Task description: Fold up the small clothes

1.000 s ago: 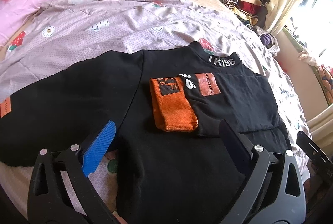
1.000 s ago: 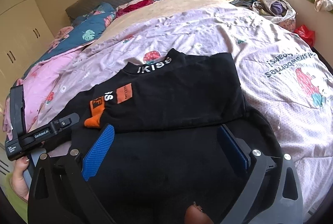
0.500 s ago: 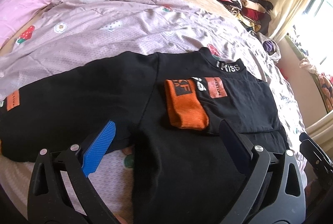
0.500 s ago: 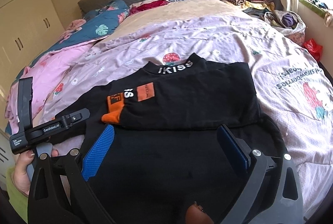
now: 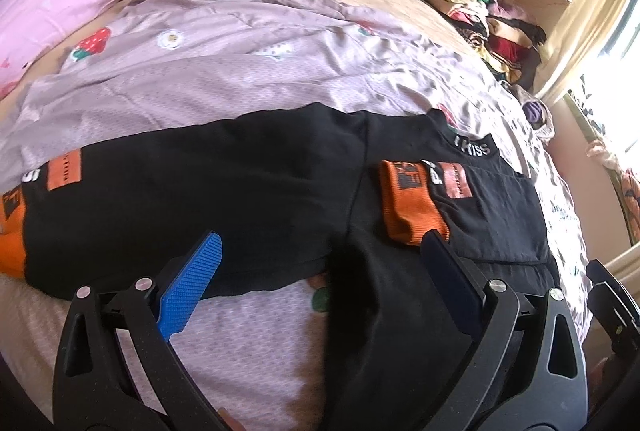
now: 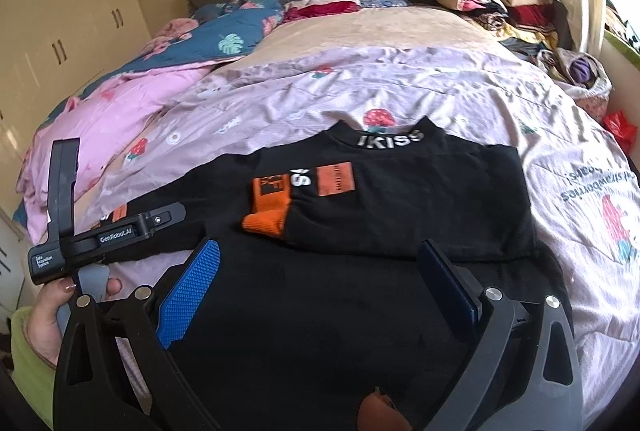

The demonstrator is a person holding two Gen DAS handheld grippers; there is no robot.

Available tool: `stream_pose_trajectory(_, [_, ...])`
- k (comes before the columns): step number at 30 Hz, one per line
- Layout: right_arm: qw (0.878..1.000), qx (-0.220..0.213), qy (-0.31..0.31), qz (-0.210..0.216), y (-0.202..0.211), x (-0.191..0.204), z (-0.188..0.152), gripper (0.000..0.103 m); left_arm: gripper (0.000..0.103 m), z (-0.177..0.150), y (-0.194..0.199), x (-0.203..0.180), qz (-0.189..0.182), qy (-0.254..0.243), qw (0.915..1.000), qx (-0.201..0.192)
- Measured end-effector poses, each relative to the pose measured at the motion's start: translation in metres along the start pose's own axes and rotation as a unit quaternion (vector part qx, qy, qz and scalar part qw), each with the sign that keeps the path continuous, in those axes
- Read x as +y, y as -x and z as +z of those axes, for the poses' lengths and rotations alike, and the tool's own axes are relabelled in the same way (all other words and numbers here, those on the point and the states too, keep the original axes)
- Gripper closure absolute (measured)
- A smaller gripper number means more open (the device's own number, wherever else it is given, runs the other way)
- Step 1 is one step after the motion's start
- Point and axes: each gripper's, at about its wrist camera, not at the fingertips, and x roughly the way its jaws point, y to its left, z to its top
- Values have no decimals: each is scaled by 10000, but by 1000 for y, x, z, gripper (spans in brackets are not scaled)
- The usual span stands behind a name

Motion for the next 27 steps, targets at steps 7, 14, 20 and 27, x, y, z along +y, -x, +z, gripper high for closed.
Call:
stream_pose_trajectory(7, [9994, 22, 331, 95, -8, 29, 0, 5, 10, 0, 9, 21, 109, 175, 9997, -92])
stream_pose_trajectory(14, [9970, 1, 757, 161, -11, 58, 1, 5, 10, -5, 11, 45, 413, 364, 9984, -95])
stream_pose_trajectory(20, [9949, 2, 991, 169, -16, 77, 3, 4, 10, -10, 13, 66, 590, 593, 9965, -53])
stream_pose_trajectory(27, [9923, 124, 1180, 357, -27, 97, 4, 5, 10, -14, 20, 85, 746, 787, 9941, -87])
